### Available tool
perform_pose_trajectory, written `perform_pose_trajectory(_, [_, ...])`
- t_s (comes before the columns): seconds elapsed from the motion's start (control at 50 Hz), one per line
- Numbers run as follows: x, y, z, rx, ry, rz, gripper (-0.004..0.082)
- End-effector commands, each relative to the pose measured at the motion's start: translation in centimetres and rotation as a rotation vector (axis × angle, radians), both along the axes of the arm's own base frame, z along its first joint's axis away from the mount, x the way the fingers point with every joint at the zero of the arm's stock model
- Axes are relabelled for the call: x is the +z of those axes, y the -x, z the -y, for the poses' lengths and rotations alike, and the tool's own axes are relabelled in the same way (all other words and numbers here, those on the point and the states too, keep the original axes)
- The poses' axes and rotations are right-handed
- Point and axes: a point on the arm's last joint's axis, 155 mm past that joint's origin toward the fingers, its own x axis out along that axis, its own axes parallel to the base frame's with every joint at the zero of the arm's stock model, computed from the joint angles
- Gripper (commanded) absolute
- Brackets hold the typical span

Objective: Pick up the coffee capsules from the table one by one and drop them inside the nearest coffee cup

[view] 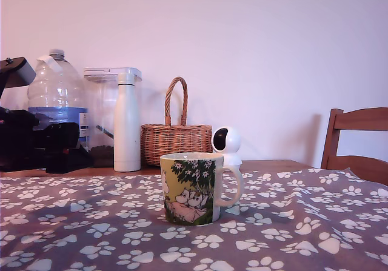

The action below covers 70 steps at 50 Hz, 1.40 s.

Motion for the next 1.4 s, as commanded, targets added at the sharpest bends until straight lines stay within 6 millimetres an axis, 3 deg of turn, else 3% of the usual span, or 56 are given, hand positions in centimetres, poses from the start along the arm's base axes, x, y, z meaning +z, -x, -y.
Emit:
perform_pose_trajectory(0.0, [0.2, -0.3, -0.1, 0.005, -0.004, 0.005, 0.0552])
perform_pose_trajectory(0.28, [0.2, -0.2, 0.1, -0.008, -0.001, 0.004, 0.0552])
perform_pose_trajectory(0.78, [1.2, 1.6, 4.4, -0.311, -0.048, 0.072, 0.0552])
perform_pose_trajectory(1.1, [0.4, 0.5, 4.6, -0.311, -0.051, -0.023, 0.0552])
perform_pose_trajectory(1.38, [1.3, 1.0, 6.0, -0.468, -0.128, 0.077, 0.0552])
